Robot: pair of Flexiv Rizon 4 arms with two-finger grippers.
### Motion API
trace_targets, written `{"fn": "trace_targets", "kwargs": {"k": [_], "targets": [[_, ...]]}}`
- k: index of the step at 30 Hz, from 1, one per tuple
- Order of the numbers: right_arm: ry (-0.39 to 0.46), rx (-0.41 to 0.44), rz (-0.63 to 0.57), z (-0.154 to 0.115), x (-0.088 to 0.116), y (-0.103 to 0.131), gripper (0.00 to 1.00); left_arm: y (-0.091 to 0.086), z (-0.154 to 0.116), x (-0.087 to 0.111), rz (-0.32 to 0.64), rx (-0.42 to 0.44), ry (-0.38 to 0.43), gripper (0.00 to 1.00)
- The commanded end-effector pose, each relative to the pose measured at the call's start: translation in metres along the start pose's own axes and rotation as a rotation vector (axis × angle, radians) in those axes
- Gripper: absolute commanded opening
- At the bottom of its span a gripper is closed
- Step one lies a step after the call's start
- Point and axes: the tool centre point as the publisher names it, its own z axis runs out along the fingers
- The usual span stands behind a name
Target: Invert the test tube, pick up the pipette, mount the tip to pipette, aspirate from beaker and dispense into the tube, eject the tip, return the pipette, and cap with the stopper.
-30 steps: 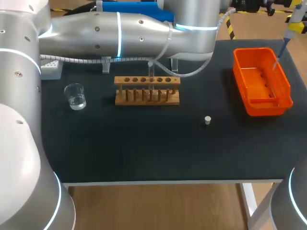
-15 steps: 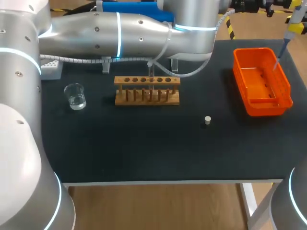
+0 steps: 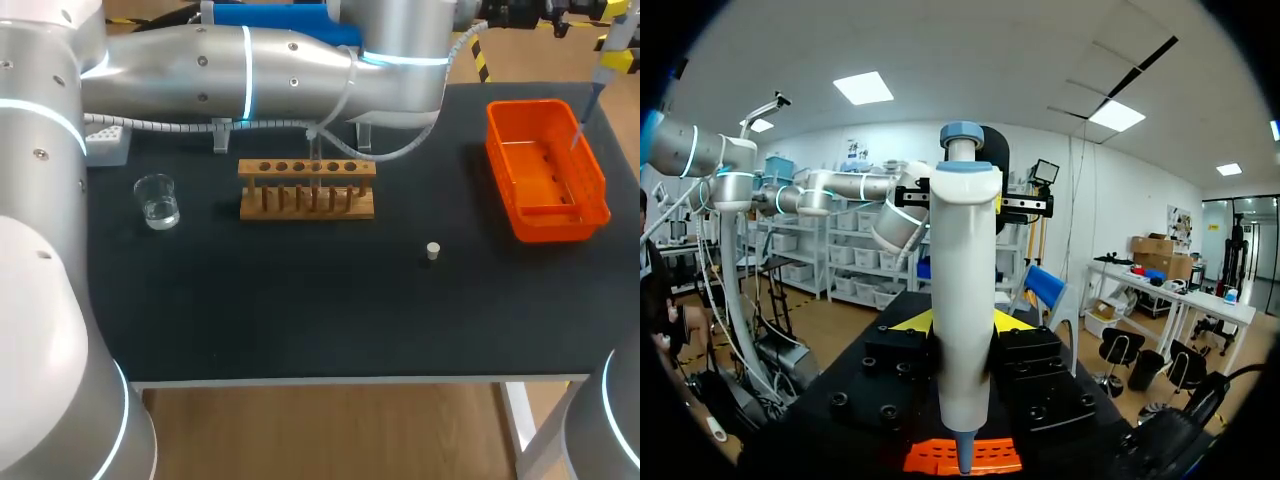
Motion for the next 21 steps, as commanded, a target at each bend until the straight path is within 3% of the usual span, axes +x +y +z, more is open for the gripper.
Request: {"fn": "trace_targets", "kwargs": {"k": [1, 21], "targets": [[0.002, 0.002, -0.001, 0.0009, -0.0010, 0.0075, 0.00, 0.0088, 0.0028, -0.0031, -0.004, -0.005, 0.010, 0.00], [0.002, 0.002, -0.001, 0.0009, -0.0010, 0.0075, 0.00, 0.0157, 0.0058, -0.0032, -0.027, -0.002, 0.027, 0.00]]}}
